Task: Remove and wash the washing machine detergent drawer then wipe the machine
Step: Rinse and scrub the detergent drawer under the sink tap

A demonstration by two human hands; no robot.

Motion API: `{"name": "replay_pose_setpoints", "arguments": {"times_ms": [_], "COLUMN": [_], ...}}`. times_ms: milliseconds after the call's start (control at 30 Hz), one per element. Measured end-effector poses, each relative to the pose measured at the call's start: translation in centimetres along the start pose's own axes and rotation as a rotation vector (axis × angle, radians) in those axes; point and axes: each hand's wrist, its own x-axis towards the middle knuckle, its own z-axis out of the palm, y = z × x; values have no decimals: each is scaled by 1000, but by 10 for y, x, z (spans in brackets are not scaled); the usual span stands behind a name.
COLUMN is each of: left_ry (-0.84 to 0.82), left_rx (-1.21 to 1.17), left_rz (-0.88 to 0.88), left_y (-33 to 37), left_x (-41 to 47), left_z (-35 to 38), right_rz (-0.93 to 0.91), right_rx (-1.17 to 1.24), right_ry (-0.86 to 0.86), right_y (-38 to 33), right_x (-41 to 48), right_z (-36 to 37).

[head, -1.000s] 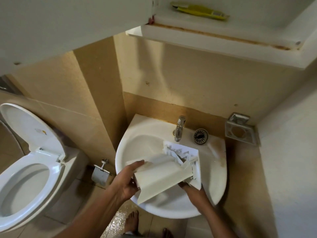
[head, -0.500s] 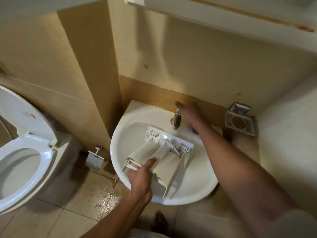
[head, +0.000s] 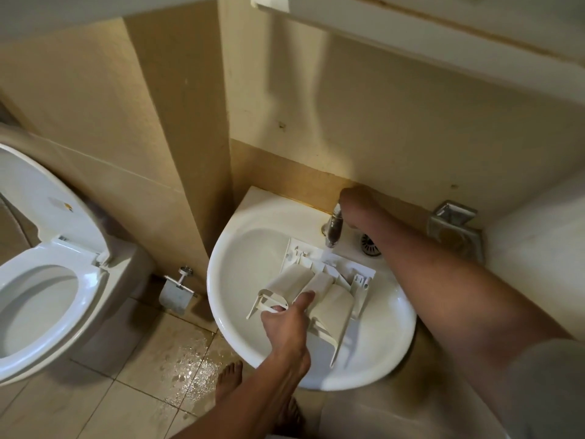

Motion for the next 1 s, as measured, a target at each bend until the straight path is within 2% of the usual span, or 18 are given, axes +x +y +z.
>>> {"name": "replay_pose_setpoints", "arguments": {"times_ms": [333,733,1000], "left_ry": [-45,52,4], "left_rx": [59,18,27], "left_rz": [-49,-81,-155], "left_y": [-6,3,14], "left_x": [-18,-23,-23], "left_z": [6,-6,2], "right_rz": [-40,-33,5], "right_rx": [-73,-8,30], "right_ry": [42,26,20], "right_y": [2,0,0], "right_x": [-1,-3,-4], "right_z": [2,2,1]}}
